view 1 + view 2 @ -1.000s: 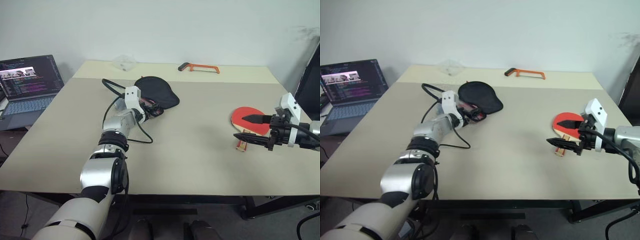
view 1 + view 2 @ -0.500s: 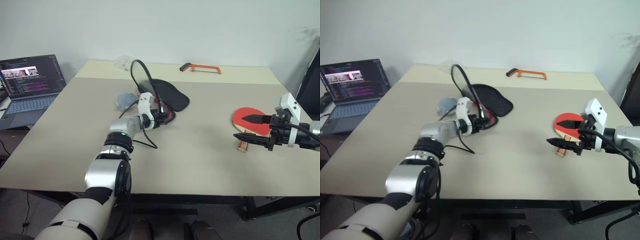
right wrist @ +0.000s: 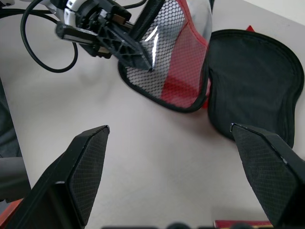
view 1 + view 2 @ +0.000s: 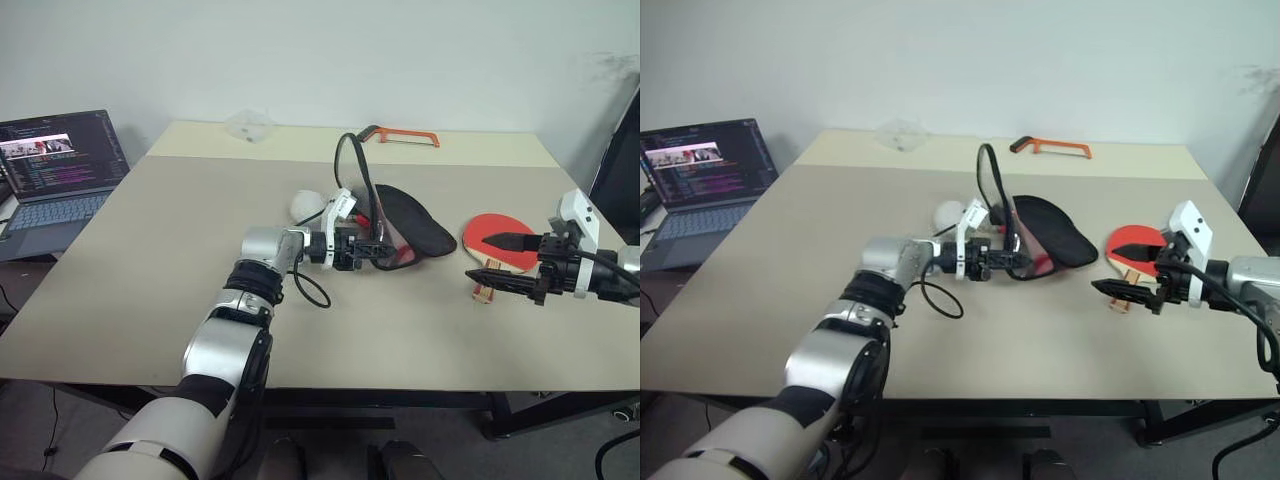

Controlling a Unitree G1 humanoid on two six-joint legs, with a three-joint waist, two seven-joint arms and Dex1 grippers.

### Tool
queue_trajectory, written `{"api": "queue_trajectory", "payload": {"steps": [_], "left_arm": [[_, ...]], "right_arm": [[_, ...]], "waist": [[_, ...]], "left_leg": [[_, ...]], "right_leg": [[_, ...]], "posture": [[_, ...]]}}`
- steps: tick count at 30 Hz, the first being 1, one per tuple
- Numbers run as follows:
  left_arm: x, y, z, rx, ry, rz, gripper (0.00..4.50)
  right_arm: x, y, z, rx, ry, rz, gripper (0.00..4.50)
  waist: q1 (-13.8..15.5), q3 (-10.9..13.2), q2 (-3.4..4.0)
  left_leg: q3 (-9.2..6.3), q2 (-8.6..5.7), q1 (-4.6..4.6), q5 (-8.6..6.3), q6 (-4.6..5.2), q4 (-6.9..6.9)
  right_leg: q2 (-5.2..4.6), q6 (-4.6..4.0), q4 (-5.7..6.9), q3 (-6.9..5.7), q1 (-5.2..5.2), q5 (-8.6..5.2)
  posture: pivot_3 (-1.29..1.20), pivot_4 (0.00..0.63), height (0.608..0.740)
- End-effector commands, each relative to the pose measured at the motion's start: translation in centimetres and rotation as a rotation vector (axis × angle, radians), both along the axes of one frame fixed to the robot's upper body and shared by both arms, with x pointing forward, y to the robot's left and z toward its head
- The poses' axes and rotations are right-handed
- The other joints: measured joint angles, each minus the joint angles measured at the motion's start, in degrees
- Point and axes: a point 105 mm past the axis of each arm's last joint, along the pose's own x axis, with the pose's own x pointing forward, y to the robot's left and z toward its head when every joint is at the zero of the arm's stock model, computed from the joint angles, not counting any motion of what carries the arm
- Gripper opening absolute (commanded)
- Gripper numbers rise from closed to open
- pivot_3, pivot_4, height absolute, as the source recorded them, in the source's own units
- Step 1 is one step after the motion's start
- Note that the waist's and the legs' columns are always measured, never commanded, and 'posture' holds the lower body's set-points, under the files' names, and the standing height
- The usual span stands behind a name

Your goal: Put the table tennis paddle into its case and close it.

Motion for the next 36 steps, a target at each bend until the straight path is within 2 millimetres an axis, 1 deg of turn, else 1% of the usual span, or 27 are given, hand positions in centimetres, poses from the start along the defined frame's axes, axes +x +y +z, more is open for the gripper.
{"api": "queue_trajectory", "payload": {"steps": [1,3,5,10,13,15,17,21,25,28,31,34,36], "left_arm": [[1.7,1.6,0.2,0.099,-0.101,0.070,0.03],[3.1,3.3,-0.2,0.173,-0.135,0.163,0.03],[4.7,5.3,-0.2,0.243,-0.180,0.289,0.03],[6.4,7.9,1.2,0.273,-0.224,0.448,0.03],[7.8,9.5,1.3,0.353,-0.268,0.602,0.03],[8.1,9.4,1.4,0.357,-0.281,0.633,0.03],[8.1,8.8,1.6,0.334,-0.268,0.639,0.03],[7.4,7.3,0.5,0.338,-0.236,0.554,0.03],[6.5,6.1,-0.7,0.326,-0.197,0.475,1.15],[6.3,5.9,-0.9,0.315,-0.180,0.458,2.18],[6.7,6.4,-0.9,0.341,-0.198,0.493,3.23],[7.2,7.4,-0.1,0.367,-0.245,0.534,4.42],[7.1,8.0,0.0,0.393,-0.276,0.516,4.47]], "right_arm": [[-0.4,0.0,1.5,-0.009,-0.060,0.001,4.50],[-0.4,-0.1,1.5,-0.010,-0.060,-0.001,4.50],[-0.4,-0.2,1.5,-0.010,-0.058,-0.004,4.50],[-0.4,0.0,1.4,-0.010,-0.053,0.000,4.50],[-0.3,0.3,1.3,-0.005,-0.052,0.007,4.50],[-0.2,0.4,1.3,-0.003,-0.052,0.011,4.50],[-0.2,0.5,1.3,-0.002,-0.052,0.015,4.50],[-0.1,0.5,1.3,-0.002,-0.052,0.015,4.50],[-0.2,0.5,1.2,-0.001,-0.052,0.015,4.50],[-0.2,0.5,1.2,-0.001,-0.052,0.014,4.50],[-0.3,0.5,1.2,-0.002,-0.051,0.014,4.50],[-0.4,0.4,1.1,-0.004,-0.050,0.013,4.50],[-0.5,0.4,1.1,-0.004,-0.049,0.012,4.50]], "waist": [[0.02,0.00,0.00],[-0.15,0.00,0.00],[-0.19,0.00,0.00],[-0.04,0.02,0.00],[0.16,0.02,0.00],[0.22,0.02,0.00],[0.23,0.02,0.00],[0.41,0.02,0.00],[0.41,0.02,0.00],[0.37,0.02,0.00],[0.32,0.02,0.00],[0.12,0.02,0.00],[0.04,0.02,0.00]], "left_leg": [[0.00,0.00,0.00,0.00,0.00,0.00],[0.00,0.00,0.00,0.00,0.00,0.01],[0.00,0.00,0.00,0.00,0.01,0.00],[0.00,0.00,-0.04,0.00,0.00,0.00],[0.00,0.00,-0.07,0.00,0.00,0.00],[0.00,0.00,-0.07,0.00,0.00,-0.01],[0.01,0.00,-0.07,0.00,0.00,-0.01],[0.00,-0.01,-0.07,0.00,0.00,0.00],[0.00,-0.01,-0.07,0.00,0.00,0.00],[0.01,-0.01,-0.07,0.00,0.00,0.00],[0.00,-0.01,-0.07,0.00,0.00,-0.02],[0.00,0.00,-0.07,0.00,0.00,-0.02],[0.00,0.00,-0.07,0.00,0.00,-0.02]], "right_leg": [[0.00,0.00,0.00,0.00,0.00,0.00],[0.00,0.00,0.00,0.02,-0.03,0.00],[0.01,0.00,0.00,0.04,-0.04,-0.01],[0.01,0.03,-0.01,0.03,-0.05,-0.03],[0.00,0.05,-0.02,0.01,-0.05,-0.04],[0.00,0.05,-0.02,0.01,-0.05,-0.04],[0.00,0.05,-0.02,0.00,-0.06,-0.04],[0.00,0.04,-0.01,-0.01,-0.05,-0.03],[0.00,0.04,-0.01,-0.01,-0.04,-0.03],[0.00,0.04,-0.01,-0.01,-0.05,-0.03],[0.00,0.04,-0.01,-0.01,-0.06,-0.04],[0.00,0.04,0.00,0.00,-0.06,-0.04],[0.00,0.04,0.01,0.00,-0.06,-0.04]], "posture": [[0.00,0.150,0.740],[0.00,0.150,0.740],[0.00,0.150,0.740],[0.00,0.150,0.740],[0.00,0.150,0.740],[0.00,0.150,0.740],[0.00,0.150,0.740],[0.00,0.150,0.740],[0.00,0.150,0.740],[0.00,0.150,0.740],[0.00,0.150,0.740],[0.00,0.150,0.740],[0.00,0.150,0.740]]}}
